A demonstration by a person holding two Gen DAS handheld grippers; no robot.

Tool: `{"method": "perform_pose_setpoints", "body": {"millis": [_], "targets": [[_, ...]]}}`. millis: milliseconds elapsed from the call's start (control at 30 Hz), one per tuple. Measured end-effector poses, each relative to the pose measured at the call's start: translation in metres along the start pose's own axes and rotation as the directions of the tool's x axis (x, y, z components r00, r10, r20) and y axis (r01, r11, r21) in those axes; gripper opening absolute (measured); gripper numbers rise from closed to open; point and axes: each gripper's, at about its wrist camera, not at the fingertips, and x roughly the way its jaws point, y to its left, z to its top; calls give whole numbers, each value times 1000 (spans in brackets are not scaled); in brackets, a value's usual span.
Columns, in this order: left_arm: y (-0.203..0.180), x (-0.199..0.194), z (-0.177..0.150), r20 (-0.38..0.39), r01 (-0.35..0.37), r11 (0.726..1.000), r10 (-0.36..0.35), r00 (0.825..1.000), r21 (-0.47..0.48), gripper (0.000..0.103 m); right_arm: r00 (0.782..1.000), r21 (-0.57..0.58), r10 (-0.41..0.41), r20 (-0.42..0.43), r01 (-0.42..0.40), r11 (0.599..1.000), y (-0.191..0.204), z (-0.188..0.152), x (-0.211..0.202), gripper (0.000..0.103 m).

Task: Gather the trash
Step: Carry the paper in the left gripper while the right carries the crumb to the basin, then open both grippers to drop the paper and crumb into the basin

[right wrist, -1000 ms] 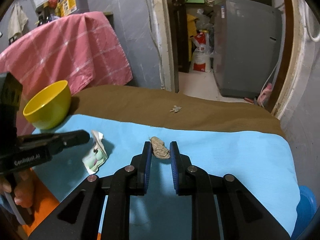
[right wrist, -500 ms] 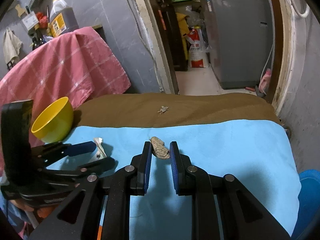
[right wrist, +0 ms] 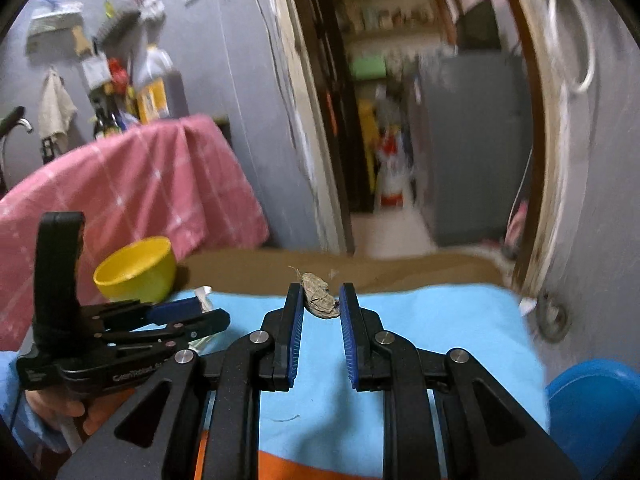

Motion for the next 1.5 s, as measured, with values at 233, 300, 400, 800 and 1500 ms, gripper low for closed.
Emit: {"method": "perform_pose_setpoints", "body": {"millis": [233,300,400,800,1500], "targets": [[-47,-52,5,236,109,994,-109,966,13,33,949,-74,-190,253,215,974,4,-10,-80,16],[-65,-61,6,268,139,989,-145,952,41,33,919,-39,-231,320,257,966,-3,-13,-107,16],[-92,-69,14,286,181,981,-194,938,71,33,882,-6,-286,374,311,950,-14,-18,-138,16],[-210,-41,8,164,305,931,-339,926,203,33,808,208,-498,313,453,867,-86,-54,-195,16],[-278,64,-29,-166,344,914,-313,935,214,45,833,388,-553,9,507,769,-162,-91,-181,26]]}}
